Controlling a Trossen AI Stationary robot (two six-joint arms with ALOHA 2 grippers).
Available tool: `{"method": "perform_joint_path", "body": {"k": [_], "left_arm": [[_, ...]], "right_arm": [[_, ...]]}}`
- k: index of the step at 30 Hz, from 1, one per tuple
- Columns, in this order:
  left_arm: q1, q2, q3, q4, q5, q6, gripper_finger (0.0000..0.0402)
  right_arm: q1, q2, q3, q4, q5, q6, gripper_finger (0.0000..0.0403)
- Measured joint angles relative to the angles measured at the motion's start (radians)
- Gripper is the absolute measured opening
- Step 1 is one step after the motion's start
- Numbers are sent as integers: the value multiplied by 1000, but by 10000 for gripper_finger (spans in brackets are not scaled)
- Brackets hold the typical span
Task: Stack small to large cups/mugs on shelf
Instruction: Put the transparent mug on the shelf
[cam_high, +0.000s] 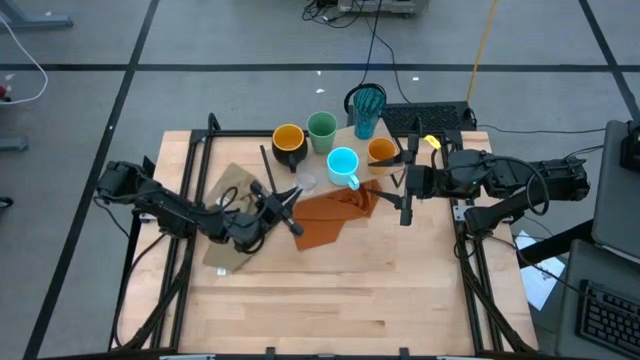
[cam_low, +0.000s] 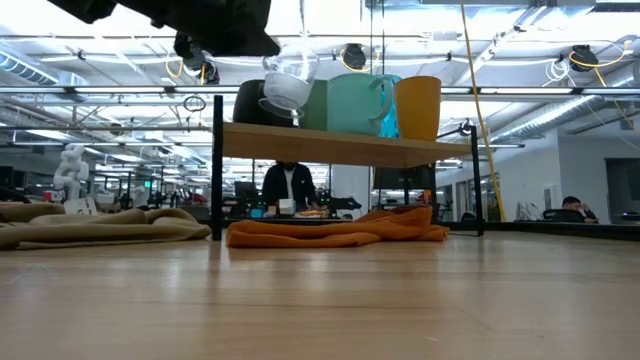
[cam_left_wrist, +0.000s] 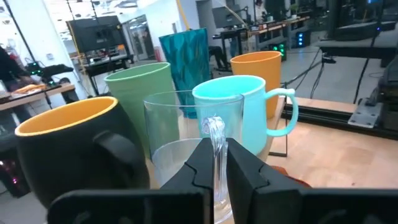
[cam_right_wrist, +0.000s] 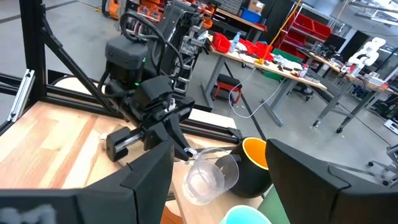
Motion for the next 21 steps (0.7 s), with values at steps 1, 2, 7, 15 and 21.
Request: {"method": "perform_joint_path", "body": {"k": [1,2,7,15,21], "left_arm": [[-1,0,0,0,-3,-2,17],[-3,0,0,0,-13,-6,17],[-5,0,0,-8,-47,-48,17],[-6,0,1,-52,-45,-103,17],[-10,0,1,-83,-31,-117,17]], "right_arm": [[0,0,0,0,0,0,247],[0,0,0,0,0,0,247],[0,0,0,0,0,0,247],[0,0,0,-1,0,0,247],[0,0,0,-1,0,0,247]]}}
